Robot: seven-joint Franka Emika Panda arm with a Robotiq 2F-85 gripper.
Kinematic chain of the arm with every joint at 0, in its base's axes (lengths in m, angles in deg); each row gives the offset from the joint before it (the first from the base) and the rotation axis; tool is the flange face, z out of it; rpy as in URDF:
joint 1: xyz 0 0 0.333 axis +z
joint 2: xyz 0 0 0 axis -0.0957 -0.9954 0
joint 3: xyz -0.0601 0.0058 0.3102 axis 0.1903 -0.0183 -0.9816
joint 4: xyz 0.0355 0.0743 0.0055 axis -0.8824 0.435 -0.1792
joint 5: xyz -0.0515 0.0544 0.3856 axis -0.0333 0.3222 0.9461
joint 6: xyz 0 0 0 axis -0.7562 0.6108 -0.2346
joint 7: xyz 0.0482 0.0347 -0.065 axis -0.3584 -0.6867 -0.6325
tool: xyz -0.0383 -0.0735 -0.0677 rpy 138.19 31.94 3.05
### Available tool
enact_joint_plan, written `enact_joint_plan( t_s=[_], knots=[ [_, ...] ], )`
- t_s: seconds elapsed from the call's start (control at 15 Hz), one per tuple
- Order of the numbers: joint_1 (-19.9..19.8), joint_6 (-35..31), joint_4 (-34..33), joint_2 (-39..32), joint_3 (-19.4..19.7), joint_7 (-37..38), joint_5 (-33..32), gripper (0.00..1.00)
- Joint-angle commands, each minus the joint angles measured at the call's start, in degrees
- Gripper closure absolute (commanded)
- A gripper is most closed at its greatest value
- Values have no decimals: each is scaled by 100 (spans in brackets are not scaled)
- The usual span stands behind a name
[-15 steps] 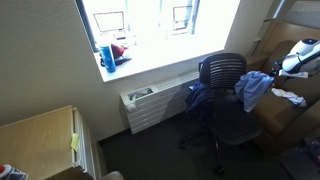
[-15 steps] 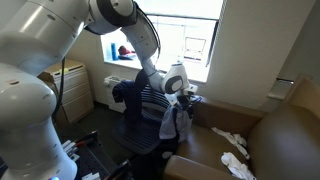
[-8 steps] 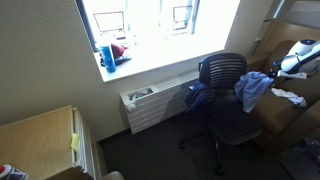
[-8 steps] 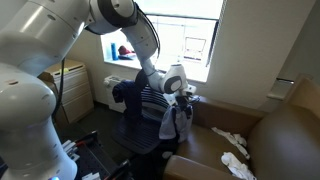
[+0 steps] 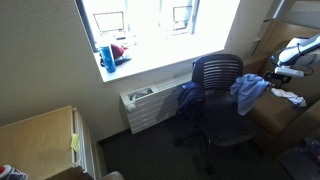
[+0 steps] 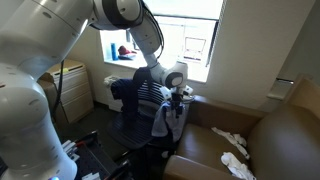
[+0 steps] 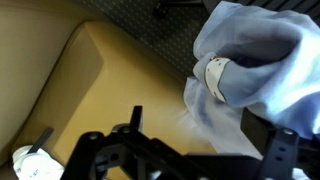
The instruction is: Move the chair to the left
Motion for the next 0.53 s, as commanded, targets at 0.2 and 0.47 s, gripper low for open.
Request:
enact_joint_plan(
  t_s=[0.2, 0.47],
  knots=[
    [-139, 1127, -67, 299, -770, -356, 261, 0],
    [-170, 933, 360, 586, -1331, -836, 627, 0]
  ],
)
